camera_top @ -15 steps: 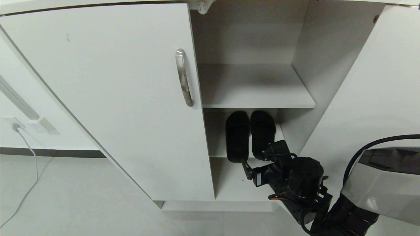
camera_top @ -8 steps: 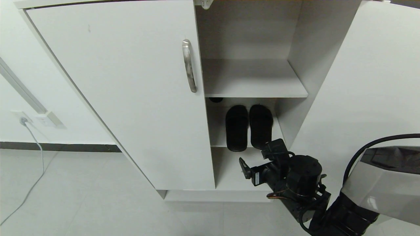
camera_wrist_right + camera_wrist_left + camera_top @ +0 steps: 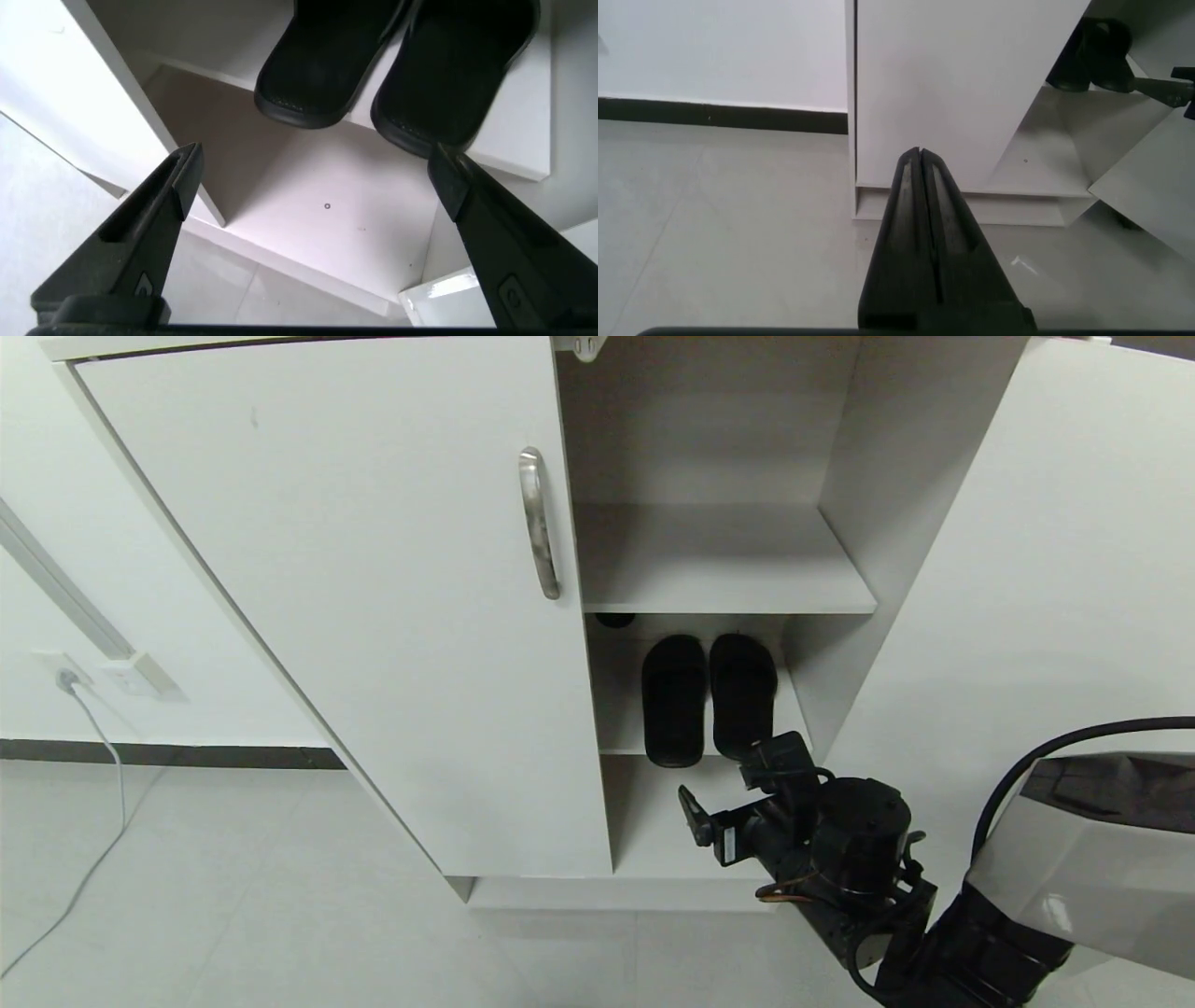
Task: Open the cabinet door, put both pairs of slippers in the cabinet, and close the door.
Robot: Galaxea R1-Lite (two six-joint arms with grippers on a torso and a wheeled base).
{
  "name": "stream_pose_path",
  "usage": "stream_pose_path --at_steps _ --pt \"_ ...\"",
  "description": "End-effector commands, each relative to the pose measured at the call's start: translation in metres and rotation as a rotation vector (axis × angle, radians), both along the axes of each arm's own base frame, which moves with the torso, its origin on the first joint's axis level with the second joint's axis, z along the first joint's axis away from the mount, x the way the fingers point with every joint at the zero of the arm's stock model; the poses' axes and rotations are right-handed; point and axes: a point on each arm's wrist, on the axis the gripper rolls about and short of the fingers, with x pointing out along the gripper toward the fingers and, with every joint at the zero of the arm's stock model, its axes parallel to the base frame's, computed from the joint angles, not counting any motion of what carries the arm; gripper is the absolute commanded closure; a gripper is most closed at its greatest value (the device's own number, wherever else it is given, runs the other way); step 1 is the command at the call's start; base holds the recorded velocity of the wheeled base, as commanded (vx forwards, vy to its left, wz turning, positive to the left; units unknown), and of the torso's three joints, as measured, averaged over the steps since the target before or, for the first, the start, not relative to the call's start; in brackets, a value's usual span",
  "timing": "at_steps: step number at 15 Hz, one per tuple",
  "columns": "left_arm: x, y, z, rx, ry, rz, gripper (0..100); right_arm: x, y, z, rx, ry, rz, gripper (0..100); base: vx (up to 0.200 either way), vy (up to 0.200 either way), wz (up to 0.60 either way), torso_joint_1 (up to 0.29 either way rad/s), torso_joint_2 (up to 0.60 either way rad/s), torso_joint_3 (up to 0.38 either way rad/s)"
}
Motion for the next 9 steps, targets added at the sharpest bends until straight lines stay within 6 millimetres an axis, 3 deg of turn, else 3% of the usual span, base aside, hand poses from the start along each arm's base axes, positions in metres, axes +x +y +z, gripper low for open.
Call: stream_pose_path --at_steps 1,4,9 --pt "0.0001 0.0000 0.0001 0.000 0.000 0.000 100 0.0003 0.0010 -0.0037 -0.006 0.007 0.002 0 0.000 0.000 0.00 0.000 0.00 0.000" --pt "0.0001 0.0000 0.0000 0.001 0.001 0.000 100 0.0007 0.0012 -0.0045 -0.008 0.008 -0.001 0 0.000 0.000 0.00 0.000 0.00 0.000" --pt "0.0001 0.0000 0.0001 0.001 0.000 0.000 100 0.0006 0.0004 -0.0050 -0.009 0.009 -0.004 0 0.000 0.000 0.00 0.003 0.00 0.166"
